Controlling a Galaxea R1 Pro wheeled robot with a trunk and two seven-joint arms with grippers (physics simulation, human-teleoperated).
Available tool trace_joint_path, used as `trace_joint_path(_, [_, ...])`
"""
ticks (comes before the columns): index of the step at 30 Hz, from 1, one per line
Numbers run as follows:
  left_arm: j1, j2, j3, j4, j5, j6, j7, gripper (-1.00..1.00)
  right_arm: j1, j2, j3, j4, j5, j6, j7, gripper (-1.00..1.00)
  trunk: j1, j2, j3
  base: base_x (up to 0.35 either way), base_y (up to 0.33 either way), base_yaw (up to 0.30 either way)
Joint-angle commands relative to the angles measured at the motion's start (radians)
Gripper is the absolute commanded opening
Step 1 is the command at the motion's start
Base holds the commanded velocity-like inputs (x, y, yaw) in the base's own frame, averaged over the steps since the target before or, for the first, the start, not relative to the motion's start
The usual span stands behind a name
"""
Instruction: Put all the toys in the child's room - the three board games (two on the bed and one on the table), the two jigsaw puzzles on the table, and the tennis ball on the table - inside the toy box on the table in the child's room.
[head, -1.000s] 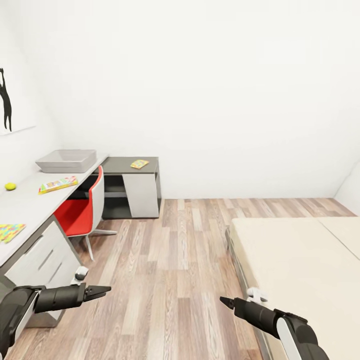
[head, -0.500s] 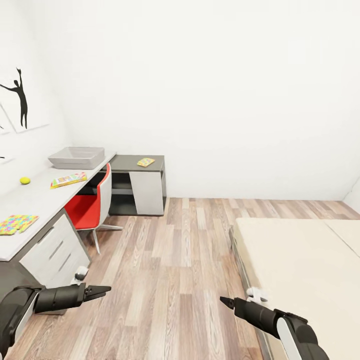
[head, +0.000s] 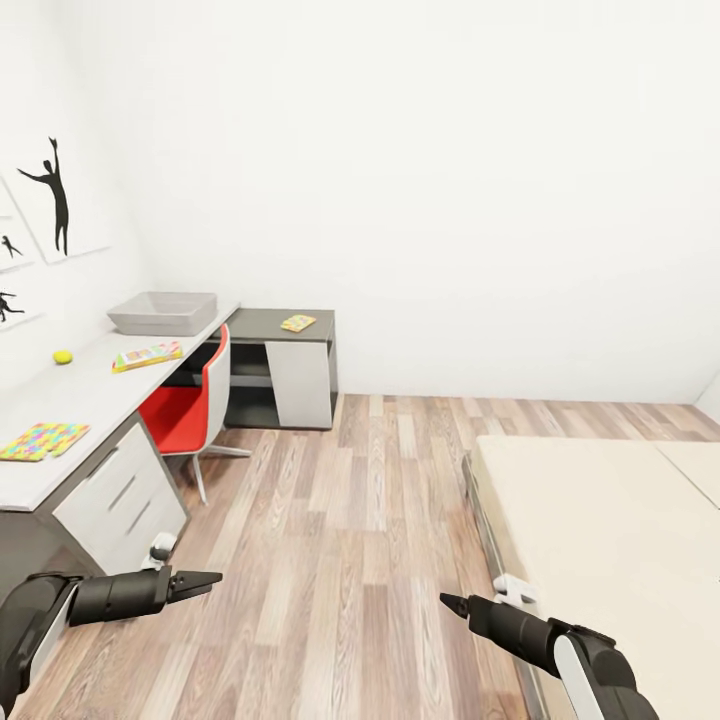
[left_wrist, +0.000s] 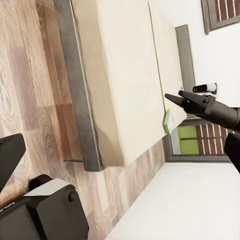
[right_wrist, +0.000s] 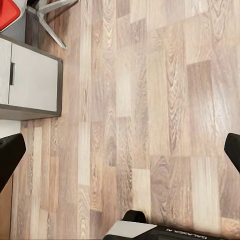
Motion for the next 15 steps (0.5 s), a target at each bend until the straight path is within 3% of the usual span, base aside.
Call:
trace_joint_path(1, [-0.001, 0.000, 0.000, 0.000, -0.001, 0.011, -0.004, 1.00, -0.001, 0.000, -0.002, -0.001, 0.000, 0.006, 0.004, 1.00, 0.000, -0.002, -0.002, -0.105, 0.000, 0.003])
trace_joint_path(8, [-0.001, 0.000, 0.000, 0.000, -0.001, 0.011, -0.003, 1.00, -0.001, 0.001, -0.002, 0.001, 0.000, 0.006, 0.005, 1.00, 0.000, -0.002, -0.002, -0.035, 0.000, -0.009])
trace_joint_path(15, [-0.001, 0.000, 0.001, 0.000, -0.001, 0.011, -0.002, 1.00, -0.001, 0.001, -0.003, 0.001, 0.000, 0.005, 0.004, 1.00, 0.000, -0.002, 0.002, -0.005, 0.000, -0.105])
